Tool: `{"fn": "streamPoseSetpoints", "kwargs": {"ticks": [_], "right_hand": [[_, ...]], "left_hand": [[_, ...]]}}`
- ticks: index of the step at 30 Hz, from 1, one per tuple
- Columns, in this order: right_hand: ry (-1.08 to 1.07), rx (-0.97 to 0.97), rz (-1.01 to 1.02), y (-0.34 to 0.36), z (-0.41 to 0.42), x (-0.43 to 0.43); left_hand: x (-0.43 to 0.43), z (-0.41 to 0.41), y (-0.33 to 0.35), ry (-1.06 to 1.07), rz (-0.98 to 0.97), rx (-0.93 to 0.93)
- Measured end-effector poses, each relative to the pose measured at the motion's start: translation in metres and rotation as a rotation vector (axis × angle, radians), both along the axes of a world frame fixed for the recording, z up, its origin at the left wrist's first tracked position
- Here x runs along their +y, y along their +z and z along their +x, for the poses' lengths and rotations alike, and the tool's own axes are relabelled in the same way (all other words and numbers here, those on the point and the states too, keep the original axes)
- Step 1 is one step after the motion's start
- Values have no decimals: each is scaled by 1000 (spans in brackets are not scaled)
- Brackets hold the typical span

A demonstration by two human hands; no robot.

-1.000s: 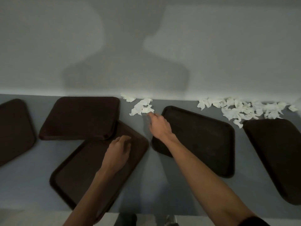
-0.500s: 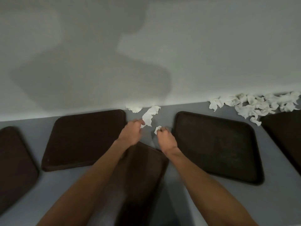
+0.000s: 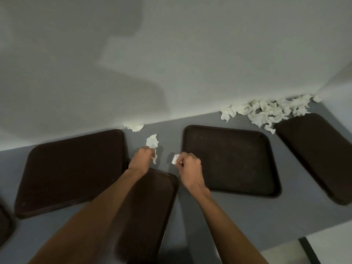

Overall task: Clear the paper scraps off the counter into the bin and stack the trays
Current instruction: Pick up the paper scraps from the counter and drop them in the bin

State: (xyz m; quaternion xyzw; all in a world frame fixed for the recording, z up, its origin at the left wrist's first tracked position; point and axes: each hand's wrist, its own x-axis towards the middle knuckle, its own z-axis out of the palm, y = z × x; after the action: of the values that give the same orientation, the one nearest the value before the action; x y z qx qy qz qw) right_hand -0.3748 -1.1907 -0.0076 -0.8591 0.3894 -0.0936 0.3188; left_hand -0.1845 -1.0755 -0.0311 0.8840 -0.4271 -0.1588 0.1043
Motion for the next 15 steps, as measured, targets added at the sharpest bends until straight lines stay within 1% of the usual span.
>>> {"fn": "streamPoseSetpoints", "kwargs": {"ticks": [4,6,10,12,15], "right_hand": [[-126,-207,60,24,-47,8],[-176,-262,76,36,-76,12],[-263,-312,96,58,-150,17],[-304,-341,113,68,-196,19],[-384,-397,142,75,-272,19]], "left_hand": [[7,-41,26,52,-188,99],[8,-70,42,40,-262,102],[4,-139,66,-69,-373,122],[-3,-181,83,-118,-438,215],[-17,-249,104,-115,-465,444]]}}
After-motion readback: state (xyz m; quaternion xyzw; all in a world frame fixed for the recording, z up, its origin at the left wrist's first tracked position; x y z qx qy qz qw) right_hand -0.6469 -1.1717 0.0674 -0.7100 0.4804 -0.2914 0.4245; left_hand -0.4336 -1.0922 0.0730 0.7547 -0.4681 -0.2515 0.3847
